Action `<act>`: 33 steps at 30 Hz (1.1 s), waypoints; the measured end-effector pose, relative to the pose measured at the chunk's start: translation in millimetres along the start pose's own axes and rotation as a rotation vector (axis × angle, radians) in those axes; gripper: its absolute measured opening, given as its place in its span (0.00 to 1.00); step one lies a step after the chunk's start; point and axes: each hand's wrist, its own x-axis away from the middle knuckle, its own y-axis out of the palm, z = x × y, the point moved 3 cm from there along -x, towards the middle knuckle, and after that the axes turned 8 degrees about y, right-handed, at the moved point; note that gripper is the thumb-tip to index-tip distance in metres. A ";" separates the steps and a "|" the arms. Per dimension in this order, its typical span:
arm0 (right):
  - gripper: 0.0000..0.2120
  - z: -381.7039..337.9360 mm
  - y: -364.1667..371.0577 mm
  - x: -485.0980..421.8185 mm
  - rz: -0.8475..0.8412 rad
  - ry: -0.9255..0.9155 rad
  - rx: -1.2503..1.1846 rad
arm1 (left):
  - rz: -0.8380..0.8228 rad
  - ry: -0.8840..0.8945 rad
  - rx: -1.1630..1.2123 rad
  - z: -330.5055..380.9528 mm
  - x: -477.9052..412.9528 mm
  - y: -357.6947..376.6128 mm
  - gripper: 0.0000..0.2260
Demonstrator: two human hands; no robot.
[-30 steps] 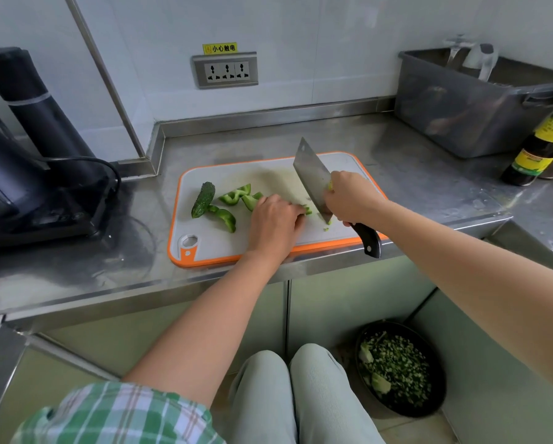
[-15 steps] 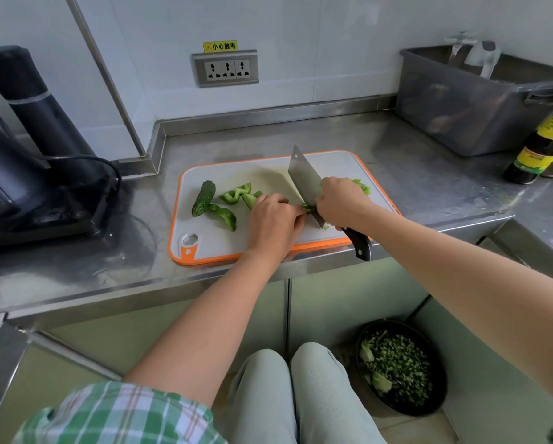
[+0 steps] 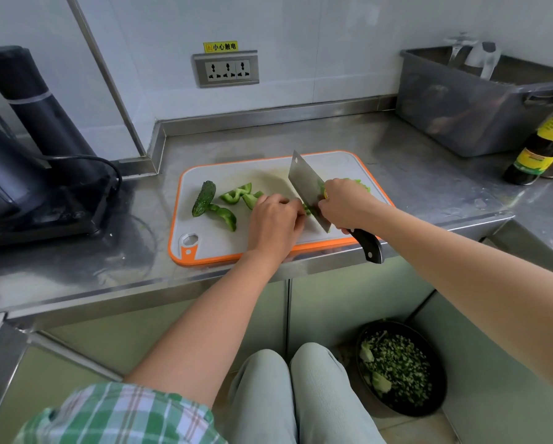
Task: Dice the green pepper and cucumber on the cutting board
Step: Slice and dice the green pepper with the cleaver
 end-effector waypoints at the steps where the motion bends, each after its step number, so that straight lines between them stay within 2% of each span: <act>1: 0.03 -0.2 1.8 -1.3 0.006 0.002 -0.003 | -0.003 0.005 -0.004 0.0 -0.4 0.5 0.02; 5: 0.02 -3.4 3.9 -5.6 0.038 0.028 -0.023 | 0.014 0.009 0.003 1.7 0.1 -2.8 0.03; 9: 0.03 -1.2 -7.1 -3.3 0.035 0.042 -0.070 | 0.032 -0.005 0.037 3.9 0.5 -6.1 0.10; 17: 0.05 -6.8 -6.7 5.7 -0.021 0.011 0.031 | 0.049 -0.003 0.070 3.6 0.7 -7.4 0.14; 22: 0.02 -9.9 5.5 -0.5 0.028 0.020 0.032 | 0.050 -0.001 0.055 0.8 0.5 -3.9 0.13; 26: 0.03 -4.1 5.0 -6.4 0.047 0.030 -0.066 | 0.074 -0.010 0.050 -0.9 0.1 -2.9 0.12; 30: 0.02 4.6 -3.8 -3.3 0.050 0.030 -0.161 | 0.062 -0.106 0.105 -12.4 -3.0 1.4 0.10; 33: 0.03 4.7 -6.8 1.7 0.014 0.014 -0.131 | 0.066 -0.173 0.166 -16.0 -5.2 3.0 0.10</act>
